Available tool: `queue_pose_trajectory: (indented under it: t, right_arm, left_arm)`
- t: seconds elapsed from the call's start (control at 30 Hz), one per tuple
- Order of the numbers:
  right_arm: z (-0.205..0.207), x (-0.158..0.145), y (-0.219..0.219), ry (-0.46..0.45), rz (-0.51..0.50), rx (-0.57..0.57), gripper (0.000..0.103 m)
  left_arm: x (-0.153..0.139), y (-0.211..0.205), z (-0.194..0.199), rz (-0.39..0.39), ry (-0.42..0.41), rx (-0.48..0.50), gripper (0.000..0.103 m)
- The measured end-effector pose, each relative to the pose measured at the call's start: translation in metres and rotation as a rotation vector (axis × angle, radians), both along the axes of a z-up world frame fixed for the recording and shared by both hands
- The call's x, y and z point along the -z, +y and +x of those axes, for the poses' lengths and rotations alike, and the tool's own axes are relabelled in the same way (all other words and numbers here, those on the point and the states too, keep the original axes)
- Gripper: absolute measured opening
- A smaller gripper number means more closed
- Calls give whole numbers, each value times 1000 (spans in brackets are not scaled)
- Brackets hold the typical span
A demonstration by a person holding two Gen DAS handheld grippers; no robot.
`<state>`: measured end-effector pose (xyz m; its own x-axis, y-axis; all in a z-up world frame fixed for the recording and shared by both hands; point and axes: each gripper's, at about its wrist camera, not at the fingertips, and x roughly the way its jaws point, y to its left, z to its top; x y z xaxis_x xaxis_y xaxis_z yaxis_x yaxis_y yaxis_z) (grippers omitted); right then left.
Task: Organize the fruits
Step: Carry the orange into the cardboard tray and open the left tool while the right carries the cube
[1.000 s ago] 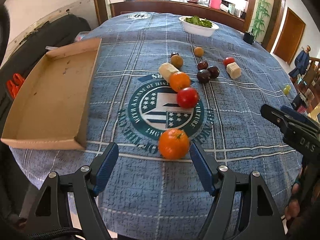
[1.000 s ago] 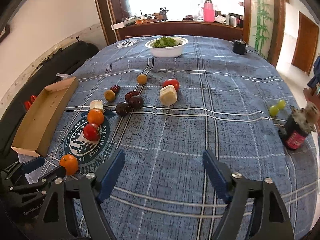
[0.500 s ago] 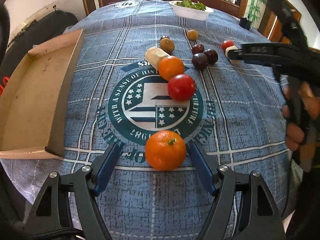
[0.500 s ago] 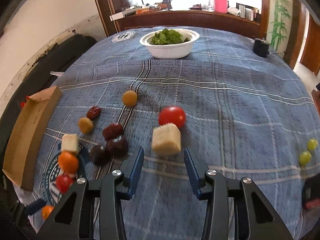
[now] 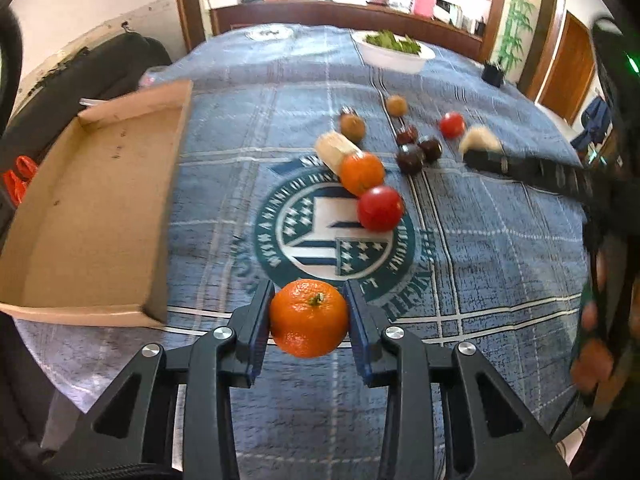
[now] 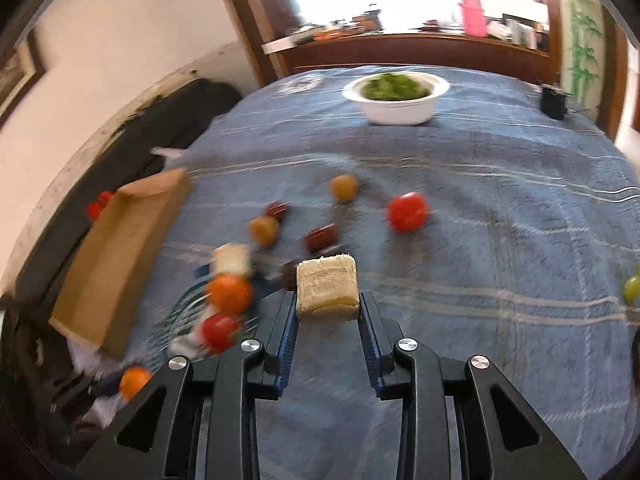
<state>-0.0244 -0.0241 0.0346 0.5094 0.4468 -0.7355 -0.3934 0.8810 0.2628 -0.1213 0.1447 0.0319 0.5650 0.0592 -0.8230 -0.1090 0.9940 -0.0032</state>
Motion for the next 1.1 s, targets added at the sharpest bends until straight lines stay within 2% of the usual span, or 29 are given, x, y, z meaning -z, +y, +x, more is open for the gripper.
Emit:
queue_pose_trajectory:
  t: [0.17,0.47,0.77,1.1]
  right_arm:
    - [-33,-5,26,5,23,-89,31]
    - [-67,-16,52,-17,37,-183,30]
    - [-81,-20,77,-24,37,-257,30]
    - [-85,-20,108,-20,31,-324,30]
  left_arm:
    - [-13,14,-5,9,-11,-48,33]
    - [-31,44,-16,37,-66,-142,33]
    - [-47,83,-31,56,-132,-252,33]
    - [-49,123,-43,54,-140,-352,33]
